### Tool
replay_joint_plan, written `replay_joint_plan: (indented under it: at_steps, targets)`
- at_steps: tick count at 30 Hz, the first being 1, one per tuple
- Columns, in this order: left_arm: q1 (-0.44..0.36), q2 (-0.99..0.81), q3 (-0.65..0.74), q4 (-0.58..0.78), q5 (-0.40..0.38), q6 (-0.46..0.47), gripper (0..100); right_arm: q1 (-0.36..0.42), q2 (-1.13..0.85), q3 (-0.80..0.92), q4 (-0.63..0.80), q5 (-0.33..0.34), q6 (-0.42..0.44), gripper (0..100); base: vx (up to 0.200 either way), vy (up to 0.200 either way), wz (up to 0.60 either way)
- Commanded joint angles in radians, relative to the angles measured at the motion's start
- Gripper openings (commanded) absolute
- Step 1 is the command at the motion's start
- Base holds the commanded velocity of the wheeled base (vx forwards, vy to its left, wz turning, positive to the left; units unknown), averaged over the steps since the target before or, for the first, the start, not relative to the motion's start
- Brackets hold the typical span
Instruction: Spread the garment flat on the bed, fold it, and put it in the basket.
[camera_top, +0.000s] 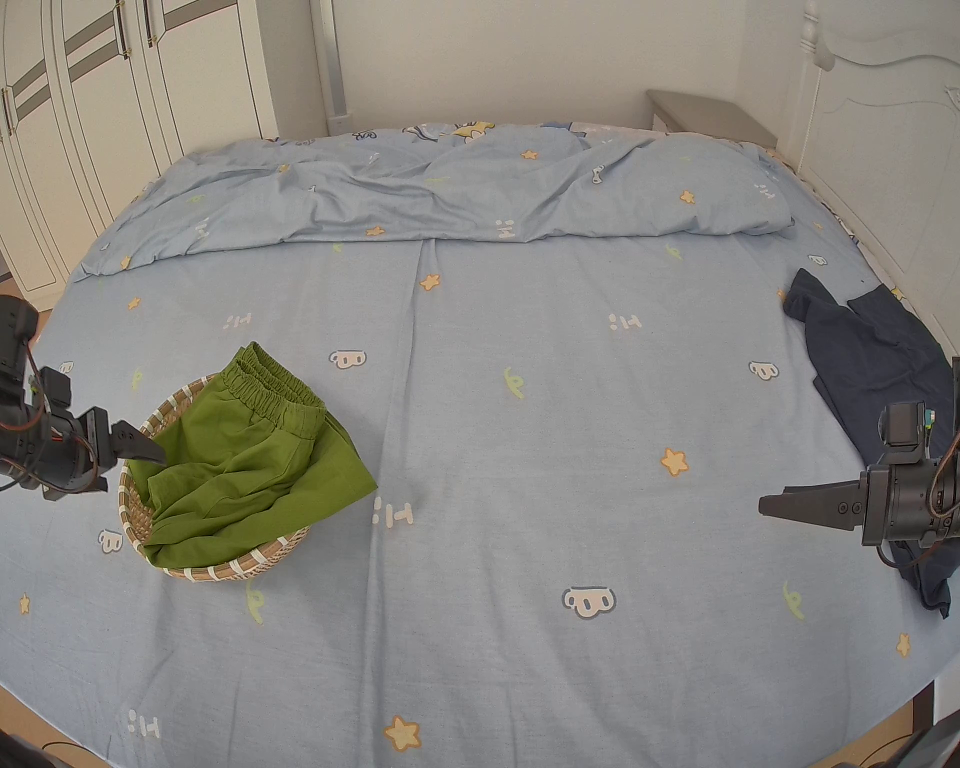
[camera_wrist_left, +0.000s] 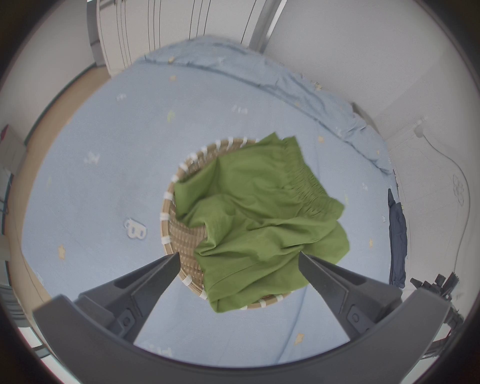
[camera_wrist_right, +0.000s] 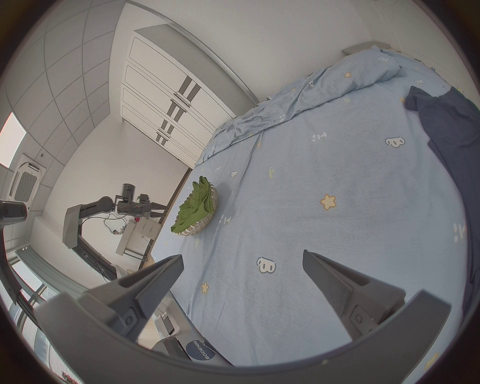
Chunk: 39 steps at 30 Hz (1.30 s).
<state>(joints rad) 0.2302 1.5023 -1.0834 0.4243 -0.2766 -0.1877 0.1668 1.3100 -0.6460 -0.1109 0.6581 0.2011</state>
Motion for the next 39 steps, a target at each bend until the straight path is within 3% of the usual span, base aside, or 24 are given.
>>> replay_joint_plan:
  at_steps: [1,6,8,9,17,21,25,29,30,32,33,35,36,37,38,39]
  targets:
    - [-0.088,-0.277,-0.007,0.024,0.04,-0.003,100,0.0,-0.066,0.02,0.0,-0.023,-0.009,100,0.0,0.0,0.0]
    - [-0.21,-0.573,0.115,0.036,0.068,-0.058,100,0.003,-0.229,0.112,-0.001,-0.051,-0.077,100,0.0,0.0,0.0]
    - [-0.21,-0.573,0.115,0.036,0.068,-0.058,100,0.003,-0.229,0.112,-0.001,-0.051,-0.077,100,0.0,0.0,0.0]
    - [-0.218,-0.745,0.195,0.074,0.114,-0.058,100,-0.004,-0.367,0.207,-0.004,-0.049,-0.112,100,0.0,0.0,0.0]
    - [-0.21,-1.209,0.369,0.214,0.132,-0.062,100,-0.004,-0.893,0.42,0.091,-0.049,-0.061,100,0.0,0.0,0.0]
    - [-0.209,-1.364,0.451,0.249,0.132,-0.064,100,0.003,-1.081,0.408,0.215,-0.052,0.021,100,0.0,0.0,0.0]
    - [-0.21,-1.433,0.502,0.248,0.134,-0.064,100,0.007,-1.15,0.405,0.263,-0.052,0.024,100,0.0,0.0,0.0]
    - [-0.221,-1.502,0.651,0.191,0.135,-0.039,100,-0.001,-1.212,0.445,0.304,-0.072,0.006,100,0.0,0.0,0.0]
    - [-0.221,-1.502,0.691,0.159,0.137,-0.027,100,-0.001,-1.212,0.465,0.298,-0.092,-0.005,100,0.0,0.0,0.0]
    - [-0.223,-1.502,0.795,0.056,0.154,0.014,100,-0.001,-1.212,0.513,0.289,-0.198,-0.054,100,0.0,0.0,0.0]
    - [-0.223,-1.502,0.876,-0.036,0.185,0.047,100,0.003,-1.21,0.555,0.269,-0.296,-0.111,100,0.0,0.0,0.0]
    - [-0.223,-1.502,0.889,-0.059,0.198,0.056,100,0.002,-1.21,0.559,0.266,-0.322,-0.126,100,0.0,0.0,0.0]
    - [-0.223,-1.502,0.996,-0.3,0.289,0.105,100,0.002,-1.21,0.597,0.169,-0.511,-0.177,100,0.0,0.0,0.0]
    - [-0.223,-1.502,0.996,-0.3,0.289,0.105,100,0.002,-1.21,0.597,0.169,-0.511,-0.177,100,0.0,0.0,0.0]
    - [-0.221,-1.502,1.083,-0.47,0.3,0.136,100,0.002,-1.21,0.618,0.126,-0.598,-0.186,100,0.0,0.0,0.0]
    - [-0.221,-1.502,1.083,-0.475,0.3,0.137,100,0.003,-1.21,0.62,0.125,-0.609,-0.184,100,0.0,0.0,0.0]
